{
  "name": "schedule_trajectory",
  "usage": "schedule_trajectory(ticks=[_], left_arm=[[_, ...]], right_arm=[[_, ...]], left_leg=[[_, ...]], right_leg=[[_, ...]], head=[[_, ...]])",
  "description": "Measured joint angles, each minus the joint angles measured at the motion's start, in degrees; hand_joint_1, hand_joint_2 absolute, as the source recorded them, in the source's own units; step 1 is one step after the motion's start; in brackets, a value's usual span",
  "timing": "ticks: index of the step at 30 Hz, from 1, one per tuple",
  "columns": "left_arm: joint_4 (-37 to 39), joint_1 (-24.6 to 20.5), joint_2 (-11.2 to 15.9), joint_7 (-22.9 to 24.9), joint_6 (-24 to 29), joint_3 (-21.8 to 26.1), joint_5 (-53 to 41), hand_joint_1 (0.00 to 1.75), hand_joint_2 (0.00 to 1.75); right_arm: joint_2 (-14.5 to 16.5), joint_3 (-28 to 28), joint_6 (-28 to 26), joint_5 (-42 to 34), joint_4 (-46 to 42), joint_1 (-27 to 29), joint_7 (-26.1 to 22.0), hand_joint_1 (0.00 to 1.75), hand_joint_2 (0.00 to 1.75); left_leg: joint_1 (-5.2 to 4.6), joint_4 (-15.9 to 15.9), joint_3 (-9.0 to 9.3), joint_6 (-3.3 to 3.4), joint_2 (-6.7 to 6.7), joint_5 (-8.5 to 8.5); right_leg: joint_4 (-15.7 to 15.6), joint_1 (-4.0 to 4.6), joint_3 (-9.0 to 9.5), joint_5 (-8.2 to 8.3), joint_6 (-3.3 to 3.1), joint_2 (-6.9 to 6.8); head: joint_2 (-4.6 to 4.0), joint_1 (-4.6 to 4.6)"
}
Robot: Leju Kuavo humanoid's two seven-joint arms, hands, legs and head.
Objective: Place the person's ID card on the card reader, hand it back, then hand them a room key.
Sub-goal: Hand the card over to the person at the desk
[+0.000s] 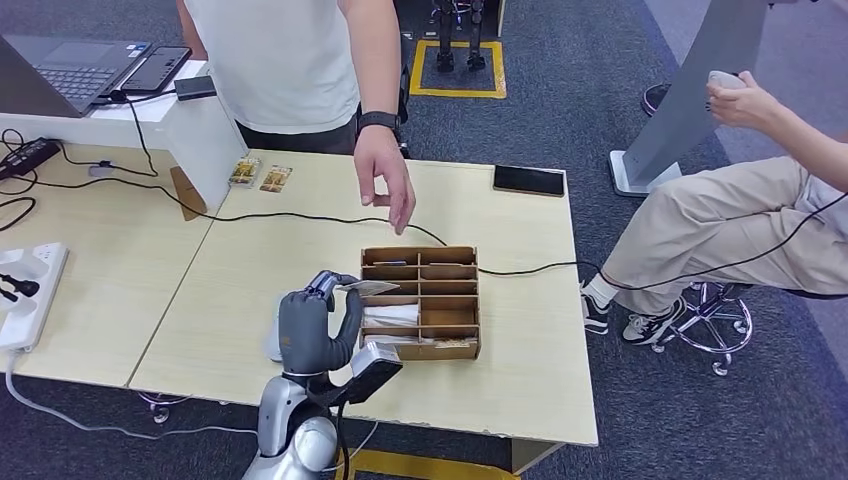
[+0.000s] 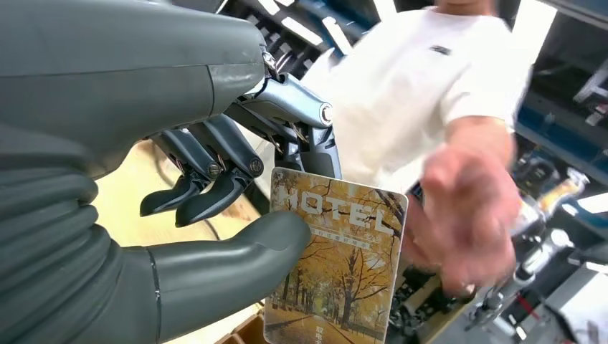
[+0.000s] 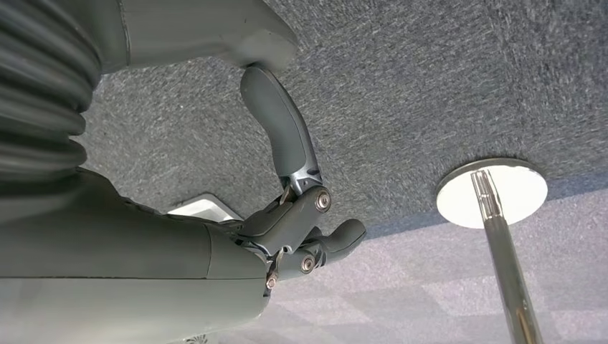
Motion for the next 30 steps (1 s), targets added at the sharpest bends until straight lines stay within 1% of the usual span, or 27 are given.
schedule_trajectory(ticks=[2,5,8,11,14,15,18,19,26,30], left_arm=[[0.01,-1.61,-0.09,-0.05,-0.01,0.54,6.00,1.75,1.75],[0.05,-5.47,-0.15,3.43,-0.27,0.79,11.47,1.75,1.75],[1.41,-9.54,0.35,6.33,-0.61,1.48,17.02,1.75,1.75],[3.93,-13.19,1.33,6.78,-0.26,2.58,20.78,1.75,1.75],[5.91,-15.76,2.10,6.81,-0.02,3.56,21.96,1.75,1.75],[6.45,-16.44,2.27,6.86,0.02,3.88,22.08,1.41,1.75],[7.67,-18.12,2.46,6.95,0.04,4.91,22.47,0.10,1.75],[7.97,-18.54,2.47,6.86,0.04,5.19,22.86,0.00,1.75],[8.49,-19.52,2.11,3.19,0.07,6.00,26.51,0.00,1.75],[8.04,-19.39,1.55,1.88,0.09,6.01,28.35,0.00,0.00]], right_arm=[[0.00,0.01,0.00,0.58,0.10,-0.04,-0.02,0.00,1.75],[0.00,0.02,0.00,1.60,0.31,-0.11,-0.16,0.00,1.75],[0.00,0.02,0.00,2.35,0.51,-0.15,-0.43,0.00,1.75],[0.00,0.02,0.00,3.05,0.70,-0.19,-0.51,0.00,1.75],[0.00,0.02,0.00,3.31,0.81,-0.23,-0.50,0.00,1.75],[0.00,0.02,0.00,3.51,0.84,-0.24,-0.49,0.00,1.75],[0.00,0.02,0.00,3.87,0.91,-0.26,-0.49,0.00,1.75],[0.00,0.02,0.00,3.85,0.93,-0.27,-0.50,0.00,1.75],[0.00,0.02,0.00,3.62,1.10,-0.31,-0.49,0.00,1.75],[0.00,0.02,0.00,2.96,1.14,-0.31,-0.49,0.00,1.75]], left_leg=[[0.01,0.00,-0.01,-0.01,-0.04,0.01],[0.01,0.00,0.00,-0.03,-0.09,0.04],[0.00,0.00,0.01,-0.02,-0.08,0.08],[0.01,0.00,0.01,-0.01,-0.09,0.10],[0.01,0.00,0.00,-0.01,-0.08,0.10],[0.01,0.00,0.00,-0.01,-0.08,0.10],[0.01,0.00,-0.01,-0.01,-0.08,0.10],[0.00,0.00,-0.01,-0.01,-0.08,0.10],[0.00,0.00,-0.02,-0.01,-0.08,0.09],[0.00,0.00,-0.01,-0.01,-0.08,0.09]], right_leg=[[0.00,0.00,0.01,0.00,0.00,-0.04],[0.00,0.00,0.07,0.02,0.00,-0.11],[0.01,0.00,0.08,0.05,-0.01,-0.10],[0.02,0.00,0.08,0.06,-0.02,-0.11],[0.03,0.00,0.08,0.06,-0.02,-0.10],[0.03,0.00,0.07,0.06,-0.02,-0.09],[0.04,0.00,0.06,0.05,-0.02,-0.08],[0.03,0.00,0.06,0.05,-0.02,-0.08],[0.03,0.00,0.05,0.05,-0.02,-0.09],[0.03,0.00,0.06,0.05,-0.02,-0.08]], head=[[0.00,0.01],[0.00,0.02],[0.00,0.01],[-0.01,0.00],[0.00,0.00],[0.00,0.00],[0.00,0.00],[0.00,0.01],[0.00,0.01],[0.00,0.01]])
